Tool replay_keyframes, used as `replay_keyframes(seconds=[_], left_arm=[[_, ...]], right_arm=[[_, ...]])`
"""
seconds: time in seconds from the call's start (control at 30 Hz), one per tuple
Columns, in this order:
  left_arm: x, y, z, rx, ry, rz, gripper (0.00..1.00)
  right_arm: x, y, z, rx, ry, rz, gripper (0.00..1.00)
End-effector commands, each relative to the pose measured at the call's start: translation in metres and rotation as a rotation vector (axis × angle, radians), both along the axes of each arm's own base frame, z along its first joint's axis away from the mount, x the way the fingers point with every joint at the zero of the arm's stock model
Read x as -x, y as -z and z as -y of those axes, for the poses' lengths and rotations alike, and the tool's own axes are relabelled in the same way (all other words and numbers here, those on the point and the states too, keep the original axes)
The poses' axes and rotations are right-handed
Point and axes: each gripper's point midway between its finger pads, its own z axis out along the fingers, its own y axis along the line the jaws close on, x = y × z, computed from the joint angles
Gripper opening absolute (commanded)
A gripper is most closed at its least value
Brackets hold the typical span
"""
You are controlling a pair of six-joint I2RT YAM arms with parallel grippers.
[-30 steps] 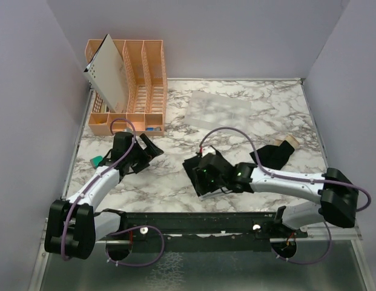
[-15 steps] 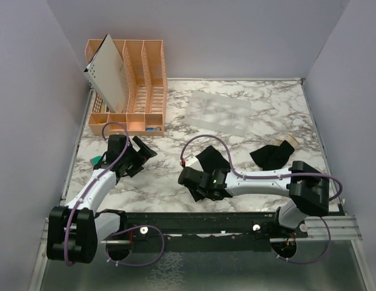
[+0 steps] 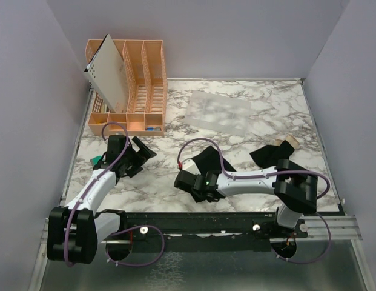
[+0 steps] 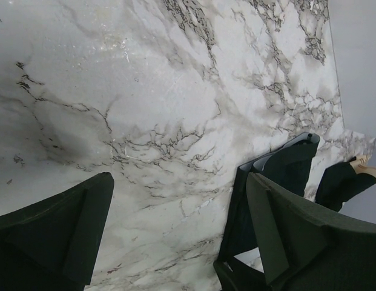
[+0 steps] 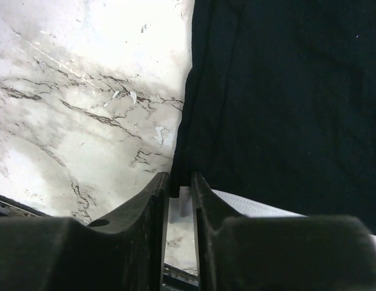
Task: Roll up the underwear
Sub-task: Fold the underwear at the center of the board.
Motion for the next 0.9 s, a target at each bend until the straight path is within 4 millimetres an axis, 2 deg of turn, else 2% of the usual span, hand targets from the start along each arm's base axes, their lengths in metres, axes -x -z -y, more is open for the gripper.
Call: replay_keyframes(seconds=[0.0,0.2,0.37,0.63,0.73,0.87], left_arm=[[-0.001,-0.003,-0.005,-0.016,-0.006,0.018,0.97],[-0.008,-0.017,0.017,0.076,0.092,0.100,0.88],[-0.008,-0.014,0.035,0.130,0.183,0.090,0.83],[0.005,0.004,0.083,0.138,0.305,0.036,0.81],[0.004,0.008,0.104,0.149,0.319,0.035,0.80],[0.003,0.025,0.123,0.146,0.313,-0.026,0.76]], right_arm=[[0.003,0.015,0.017,0.100,0.006,-0.006,0.21],[0.001,0.012,0.024,0.115,0.017,0.016,0.01],[0.002,0.003,0.010,0.028,0.023,0.010,0.00],[0.005,-0.021,-0.021,-0.289,0.061,-0.044,0.00],[0.010,-0.018,-0.025,-0.341,0.056,-0.071,0.00],[0.012,-0.009,-0.020,-0.310,0.067,-0.087,0.00]])
